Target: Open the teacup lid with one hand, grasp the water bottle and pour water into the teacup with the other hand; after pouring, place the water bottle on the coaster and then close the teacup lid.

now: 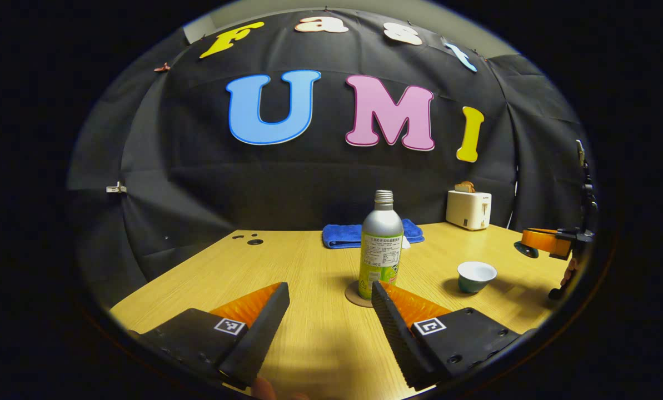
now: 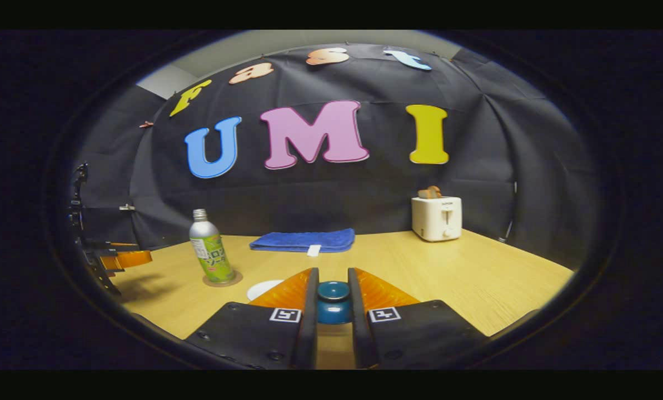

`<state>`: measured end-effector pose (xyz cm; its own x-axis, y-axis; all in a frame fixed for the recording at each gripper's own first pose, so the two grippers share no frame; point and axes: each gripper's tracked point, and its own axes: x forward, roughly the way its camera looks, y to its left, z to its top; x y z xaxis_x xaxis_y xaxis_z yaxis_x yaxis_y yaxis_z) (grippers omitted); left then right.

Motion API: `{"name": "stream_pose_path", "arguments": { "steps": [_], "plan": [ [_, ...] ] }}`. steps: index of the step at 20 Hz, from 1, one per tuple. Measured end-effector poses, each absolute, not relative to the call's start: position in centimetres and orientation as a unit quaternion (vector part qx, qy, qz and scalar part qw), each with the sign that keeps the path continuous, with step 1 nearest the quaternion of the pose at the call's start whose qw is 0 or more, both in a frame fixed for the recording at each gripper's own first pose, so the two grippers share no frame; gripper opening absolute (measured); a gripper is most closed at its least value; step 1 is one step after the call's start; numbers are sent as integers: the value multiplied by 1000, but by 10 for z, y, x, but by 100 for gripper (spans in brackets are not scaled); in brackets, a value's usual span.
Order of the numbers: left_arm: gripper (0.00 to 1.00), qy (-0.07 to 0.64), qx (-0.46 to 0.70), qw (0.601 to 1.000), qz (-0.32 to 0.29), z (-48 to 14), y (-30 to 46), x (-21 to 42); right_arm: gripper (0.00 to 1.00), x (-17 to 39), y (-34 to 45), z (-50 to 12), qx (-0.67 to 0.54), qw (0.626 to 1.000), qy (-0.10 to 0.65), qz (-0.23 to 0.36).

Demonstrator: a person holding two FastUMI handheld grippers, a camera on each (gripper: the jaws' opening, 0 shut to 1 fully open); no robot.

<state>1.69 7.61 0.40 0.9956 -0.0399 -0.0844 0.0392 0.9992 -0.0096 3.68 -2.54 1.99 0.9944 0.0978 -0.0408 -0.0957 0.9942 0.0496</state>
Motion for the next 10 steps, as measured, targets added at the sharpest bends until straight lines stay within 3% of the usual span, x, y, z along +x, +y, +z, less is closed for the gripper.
{"name": "stream_pose_path", "arguments": {
  "steps": [1, 10],
  "plan": [
    [94, 43, 1, 999, -9, 3, 85, 14, 29, 44, -15, 21, 14, 998, 23, 56],
    [94, 41, -32, 999, -5, -1, 98, 8, 29, 80, 39, -13, -26, 993, 80, 79]
  ]
}}
